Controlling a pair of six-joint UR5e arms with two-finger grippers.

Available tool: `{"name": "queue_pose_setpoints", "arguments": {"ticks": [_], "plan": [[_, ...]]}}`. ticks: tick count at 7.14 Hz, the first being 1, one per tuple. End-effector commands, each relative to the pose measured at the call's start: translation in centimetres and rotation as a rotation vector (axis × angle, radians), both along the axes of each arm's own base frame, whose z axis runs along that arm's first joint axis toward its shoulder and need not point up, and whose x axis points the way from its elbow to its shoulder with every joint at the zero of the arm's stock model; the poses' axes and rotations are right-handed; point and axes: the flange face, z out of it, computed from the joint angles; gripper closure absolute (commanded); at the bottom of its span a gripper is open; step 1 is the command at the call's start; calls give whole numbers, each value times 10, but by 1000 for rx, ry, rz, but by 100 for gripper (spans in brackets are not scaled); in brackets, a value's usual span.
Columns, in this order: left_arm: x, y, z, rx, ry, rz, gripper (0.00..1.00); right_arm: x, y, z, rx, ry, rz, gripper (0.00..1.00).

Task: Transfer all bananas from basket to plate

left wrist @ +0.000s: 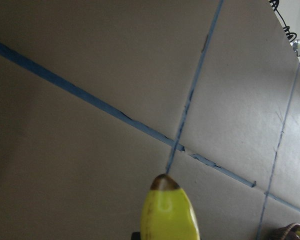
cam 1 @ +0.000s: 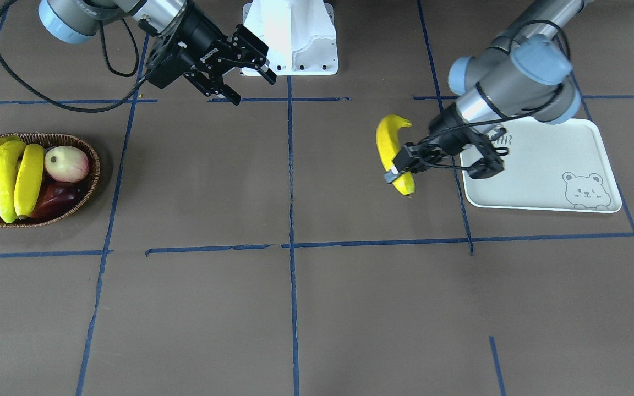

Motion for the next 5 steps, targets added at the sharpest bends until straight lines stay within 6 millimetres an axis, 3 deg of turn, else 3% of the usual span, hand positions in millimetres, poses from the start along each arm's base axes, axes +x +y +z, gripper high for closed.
{"name": "queue_pose_setpoints", "arguments": {"ticks": [1,2,3,5], "plan": [[-110,48,141,120,-230,32,100,43,-32,58,-4,153,19,0],[-140,74,192,150,-315,65,100,61,-42,84,32,262,18,0],[-159,91,220,144,-357,79,100,74,-45,100,61,359,-1,0],[-160,84,249,134,-436,45,100,99,-36,128,131,459,-47,0]]}}
